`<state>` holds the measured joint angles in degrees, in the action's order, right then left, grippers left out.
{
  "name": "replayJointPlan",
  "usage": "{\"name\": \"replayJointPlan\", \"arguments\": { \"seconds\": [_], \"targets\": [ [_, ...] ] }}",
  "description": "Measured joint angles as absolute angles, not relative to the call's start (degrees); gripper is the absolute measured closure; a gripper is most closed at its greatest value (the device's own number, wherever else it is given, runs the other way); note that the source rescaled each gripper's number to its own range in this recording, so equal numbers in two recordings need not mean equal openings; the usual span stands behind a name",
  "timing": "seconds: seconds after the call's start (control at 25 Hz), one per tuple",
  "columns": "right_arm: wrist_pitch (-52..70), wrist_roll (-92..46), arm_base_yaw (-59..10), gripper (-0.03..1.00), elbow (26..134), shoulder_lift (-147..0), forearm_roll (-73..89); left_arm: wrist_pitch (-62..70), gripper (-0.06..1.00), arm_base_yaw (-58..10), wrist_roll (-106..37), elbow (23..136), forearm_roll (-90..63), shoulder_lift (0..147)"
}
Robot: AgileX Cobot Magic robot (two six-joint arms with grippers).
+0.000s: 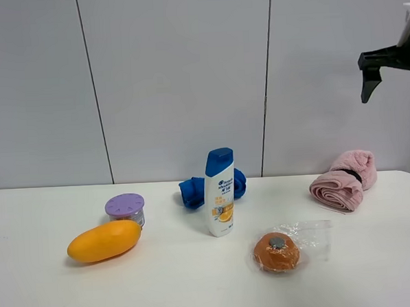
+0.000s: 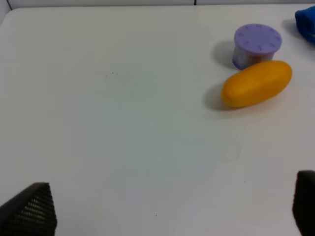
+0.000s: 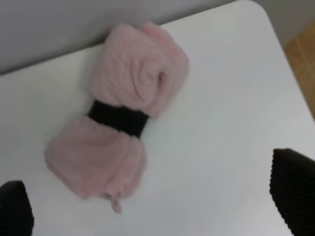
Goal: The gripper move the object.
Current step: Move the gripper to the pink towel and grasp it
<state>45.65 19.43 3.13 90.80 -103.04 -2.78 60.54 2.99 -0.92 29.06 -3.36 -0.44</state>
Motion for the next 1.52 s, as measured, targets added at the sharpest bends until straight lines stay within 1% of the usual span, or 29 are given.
{"name": "replayJointPlan", "arguments": {
  "seconds": [0.24,0.56,0.72,1.0,1.52],
  "targets": [
    [36.41,22.47,3.13,-0.03,90.80,-111.68,-2.84,60.54,-0.06,2.99,-0.92,29.06,-3.36,-0.44],
    [29.46,39.98,3.13,-0.03,90.80,-121.76,-3.99,60.54,-0.06,2.99,-0.92,29.06,-3.36,-0.44],
    [25.56,45.32,3.13,-0.03,90.80,-124.37,-4.26,60.54,-0.06,2.99,-0.92,29.06,-3.36,-0.44],
    [21.16,47.20,3.13,-0.03,90.80,-126.65,-3.16,60.54,-0.06,2.99,-0.92,29.06,-3.36,-0.44],
    [20.26,48.25,2.58,-0.03,94.50,-131.44,-1.74,60.54,-0.06,2.99,-0.92,29.06,-3.36,-0.44]
  ]
}}
